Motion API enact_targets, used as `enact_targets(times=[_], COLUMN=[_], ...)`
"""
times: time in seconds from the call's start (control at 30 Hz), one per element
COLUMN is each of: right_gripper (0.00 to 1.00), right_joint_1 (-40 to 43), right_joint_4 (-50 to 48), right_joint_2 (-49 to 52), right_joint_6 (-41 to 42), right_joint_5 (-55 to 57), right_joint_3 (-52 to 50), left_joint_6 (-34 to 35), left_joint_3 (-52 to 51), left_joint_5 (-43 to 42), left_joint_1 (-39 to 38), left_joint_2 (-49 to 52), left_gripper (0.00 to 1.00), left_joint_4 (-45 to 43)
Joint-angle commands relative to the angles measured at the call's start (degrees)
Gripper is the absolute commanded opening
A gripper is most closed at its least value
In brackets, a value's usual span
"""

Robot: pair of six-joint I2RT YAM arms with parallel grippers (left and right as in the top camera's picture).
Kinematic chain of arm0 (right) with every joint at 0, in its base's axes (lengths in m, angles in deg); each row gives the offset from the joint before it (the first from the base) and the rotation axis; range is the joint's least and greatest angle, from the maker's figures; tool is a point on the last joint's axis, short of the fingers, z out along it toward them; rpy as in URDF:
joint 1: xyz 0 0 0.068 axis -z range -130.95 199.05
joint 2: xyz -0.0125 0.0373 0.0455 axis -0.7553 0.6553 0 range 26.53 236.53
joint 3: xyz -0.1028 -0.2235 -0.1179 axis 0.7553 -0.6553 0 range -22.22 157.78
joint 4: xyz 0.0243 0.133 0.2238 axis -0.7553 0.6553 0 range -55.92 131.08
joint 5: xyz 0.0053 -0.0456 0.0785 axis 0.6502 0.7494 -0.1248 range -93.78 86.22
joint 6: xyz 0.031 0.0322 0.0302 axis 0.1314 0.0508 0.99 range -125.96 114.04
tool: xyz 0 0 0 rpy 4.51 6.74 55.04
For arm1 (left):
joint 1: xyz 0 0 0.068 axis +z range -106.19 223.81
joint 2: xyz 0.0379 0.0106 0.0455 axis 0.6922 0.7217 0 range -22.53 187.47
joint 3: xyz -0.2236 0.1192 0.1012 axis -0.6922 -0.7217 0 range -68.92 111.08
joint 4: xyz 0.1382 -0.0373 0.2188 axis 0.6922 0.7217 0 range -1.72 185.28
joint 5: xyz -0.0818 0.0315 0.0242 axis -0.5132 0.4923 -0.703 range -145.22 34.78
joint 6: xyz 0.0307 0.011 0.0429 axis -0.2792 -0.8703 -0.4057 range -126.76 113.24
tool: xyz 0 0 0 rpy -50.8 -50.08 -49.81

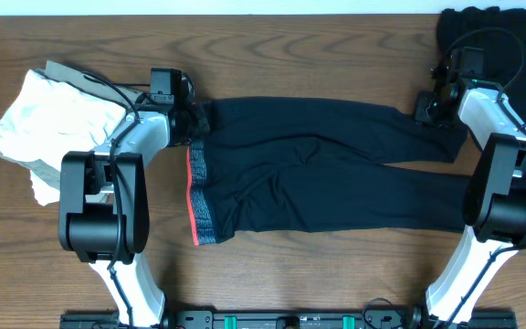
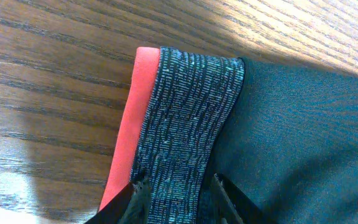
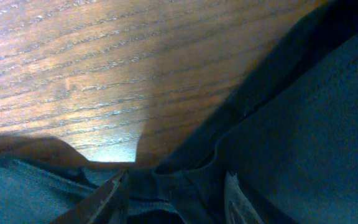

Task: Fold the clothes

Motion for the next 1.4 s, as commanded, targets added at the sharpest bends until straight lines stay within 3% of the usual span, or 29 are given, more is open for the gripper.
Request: enact_targets(times=[0.0, 0.13, 0.33, 0.6, 0.83, 1.07, 1.37], right_gripper=[0.46, 0.40, 0.01, 0.01, 0.01, 0.01, 0.01], right_joint_1=[-0.9, -0.8, -0.9, -0.6, -0.6, 1.0, 8.2], right_joint_4=[-0.1, -0.1, -0.2, -0.2, 2.0, 7.4, 17.4], right_joint_2=[0.6, 0.6, 0.6, -0.7, -8.2, -14.0, -12.6], right_joint_6=[-1.6, -1.6, -1.6, 1.5, 0.7, 3.7, 7.6], right_joint_5=[0.7, 2.5, 2.8, 2.6, -4.1, 10.4, 13.7], right_joint_3=[0.2, 0.2, 0.2, 2.1, 13.2, 17.1, 16.9], left_joint_6=[-0.3, -0.3, -0.3, -0.3, -0.3, -0.3, -0.3], left_joint_3=[-4.4, -4.4, -4.4, -4.4, -4.4, -4.4, -4.4], left_joint_5=[1.4, 1.4, 1.4, 1.4, 1.4, 1.4, 1.4], left_joint_1=[-0.4, -0.4, -0.4, -0.4, -0.4, -0.4, -0.4], left_joint_2=[5.0, 5.0, 5.0, 5.0, 5.0, 5.0, 5.0], left_gripper=[0.36, 0.36, 0.36, 0.36, 0.36, 0.36, 0.36], left_joint_4=[4.1, 4.1, 4.1, 4.1, 4.1, 4.5, 4.5])
